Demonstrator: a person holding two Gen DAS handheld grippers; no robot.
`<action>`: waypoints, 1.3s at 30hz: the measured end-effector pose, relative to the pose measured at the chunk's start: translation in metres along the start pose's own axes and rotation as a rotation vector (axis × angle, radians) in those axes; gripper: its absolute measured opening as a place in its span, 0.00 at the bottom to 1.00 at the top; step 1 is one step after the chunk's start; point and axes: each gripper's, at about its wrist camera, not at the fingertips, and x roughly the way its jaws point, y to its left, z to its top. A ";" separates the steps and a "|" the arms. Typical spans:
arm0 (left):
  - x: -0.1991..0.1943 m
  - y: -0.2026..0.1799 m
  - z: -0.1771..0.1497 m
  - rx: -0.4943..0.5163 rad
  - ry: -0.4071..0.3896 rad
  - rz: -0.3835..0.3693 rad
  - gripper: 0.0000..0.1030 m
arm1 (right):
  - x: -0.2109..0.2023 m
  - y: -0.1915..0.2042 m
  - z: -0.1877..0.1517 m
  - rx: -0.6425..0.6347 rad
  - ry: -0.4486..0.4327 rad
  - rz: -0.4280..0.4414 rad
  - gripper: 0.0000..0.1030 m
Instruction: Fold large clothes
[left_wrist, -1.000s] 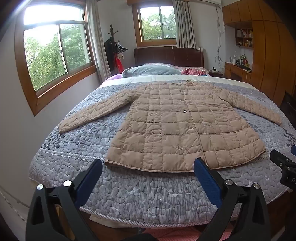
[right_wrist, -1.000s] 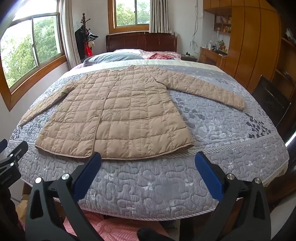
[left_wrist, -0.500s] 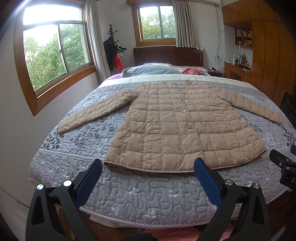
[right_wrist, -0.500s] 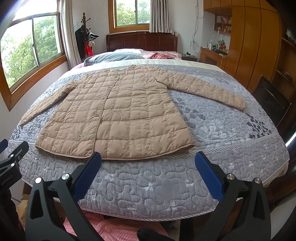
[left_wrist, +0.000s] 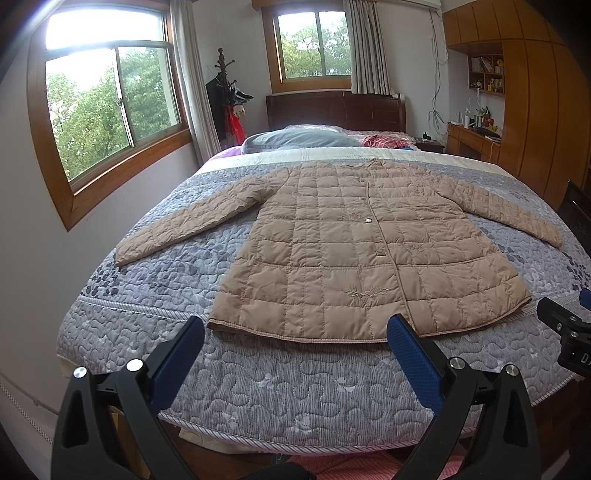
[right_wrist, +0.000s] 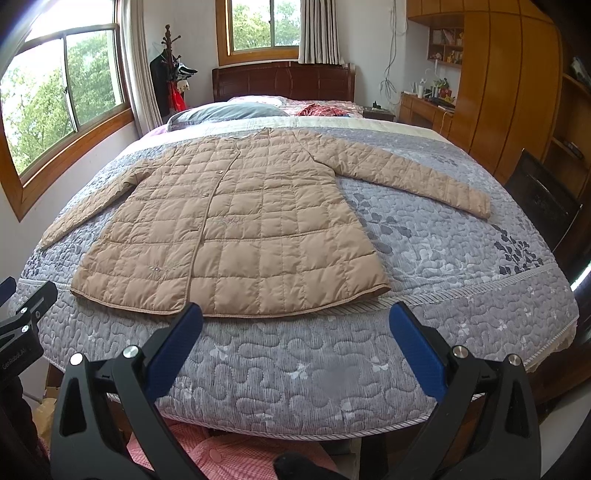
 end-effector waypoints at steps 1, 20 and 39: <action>0.000 0.000 0.000 0.000 0.000 0.000 0.96 | 0.000 0.000 0.000 0.000 0.000 0.000 0.97; 0.002 0.000 0.001 0.000 0.002 -0.001 0.96 | 0.000 0.001 0.000 0.001 0.000 0.000 0.97; 0.002 0.001 0.000 0.001 0.000 0.000 0.96 | 0.002 0.003 -0.001 0.000 0.006 0.004 0.97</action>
